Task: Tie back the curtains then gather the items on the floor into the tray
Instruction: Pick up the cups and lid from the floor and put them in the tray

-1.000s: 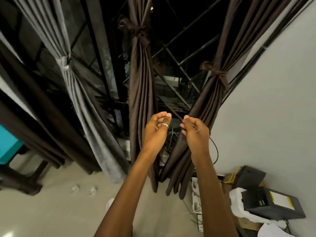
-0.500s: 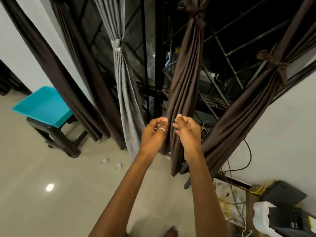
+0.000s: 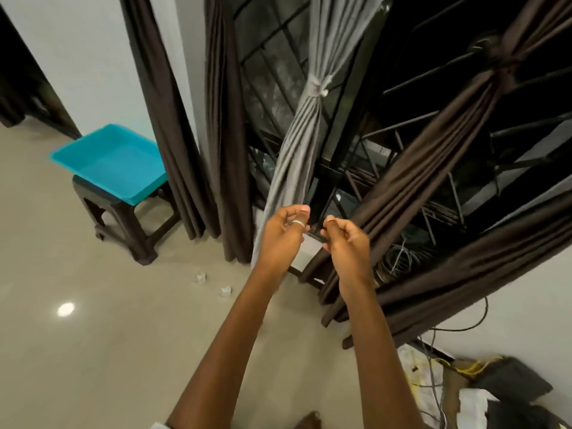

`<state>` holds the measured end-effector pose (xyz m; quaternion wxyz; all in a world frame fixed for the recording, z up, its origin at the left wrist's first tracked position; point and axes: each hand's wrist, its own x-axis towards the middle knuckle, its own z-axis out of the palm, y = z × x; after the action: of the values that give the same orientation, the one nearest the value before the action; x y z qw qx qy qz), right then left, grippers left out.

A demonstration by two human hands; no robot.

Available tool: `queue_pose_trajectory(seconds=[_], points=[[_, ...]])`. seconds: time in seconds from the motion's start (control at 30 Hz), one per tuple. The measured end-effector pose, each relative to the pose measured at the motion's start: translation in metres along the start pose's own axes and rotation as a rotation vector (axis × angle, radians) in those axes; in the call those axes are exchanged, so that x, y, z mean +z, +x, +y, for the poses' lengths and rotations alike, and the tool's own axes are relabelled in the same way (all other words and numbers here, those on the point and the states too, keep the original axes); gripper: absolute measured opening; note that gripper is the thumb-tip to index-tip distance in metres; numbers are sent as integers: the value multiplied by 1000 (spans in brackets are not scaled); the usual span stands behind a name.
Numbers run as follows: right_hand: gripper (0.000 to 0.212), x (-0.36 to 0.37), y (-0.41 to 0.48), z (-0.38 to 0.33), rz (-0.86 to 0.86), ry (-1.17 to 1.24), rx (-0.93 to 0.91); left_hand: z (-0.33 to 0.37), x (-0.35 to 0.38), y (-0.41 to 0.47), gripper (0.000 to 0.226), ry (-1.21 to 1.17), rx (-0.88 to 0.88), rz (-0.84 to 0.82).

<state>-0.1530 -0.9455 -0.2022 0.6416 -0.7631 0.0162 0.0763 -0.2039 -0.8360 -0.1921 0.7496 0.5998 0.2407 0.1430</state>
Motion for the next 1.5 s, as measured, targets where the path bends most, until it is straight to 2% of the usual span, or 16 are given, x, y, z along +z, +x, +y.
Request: queue_pose_trajectory(seconds=[0.37, 0.6, 0.8, 0.97, 1.03, 1.13, 1.33, 1.5], points=[[12, 69, 3, 23, -28, -73, 29, -28, -60, 38, 13, 61, -136, 96], [14, 125, 53, 66, -87, -65, 233, -51, -80, 79, 19, 217, -215, 129], [23, 172, 74, 95, -140, -83, 336, -69, -99, 111, 17, 227, -271, 247], [21, 191, 81, 120, -96, -57, 413, -89, -114, 123, 18, 197, -389, 309], [21, 196, 80, 127, -95, -92, 440, -100, -123, 128, 17, 189, -445, 313], [33, 211, 78, 140, -115, -132, 457, -112, -143, 135, 22, 266, -491, 297], [31, 247, 65, 145, -189, -264, 435, -133, -202, 151, 21, 448, -541, 233], [34, 306, 62, 151, -131, -277, 496, -145, -276, 190, 25, 352, -652, 174]])
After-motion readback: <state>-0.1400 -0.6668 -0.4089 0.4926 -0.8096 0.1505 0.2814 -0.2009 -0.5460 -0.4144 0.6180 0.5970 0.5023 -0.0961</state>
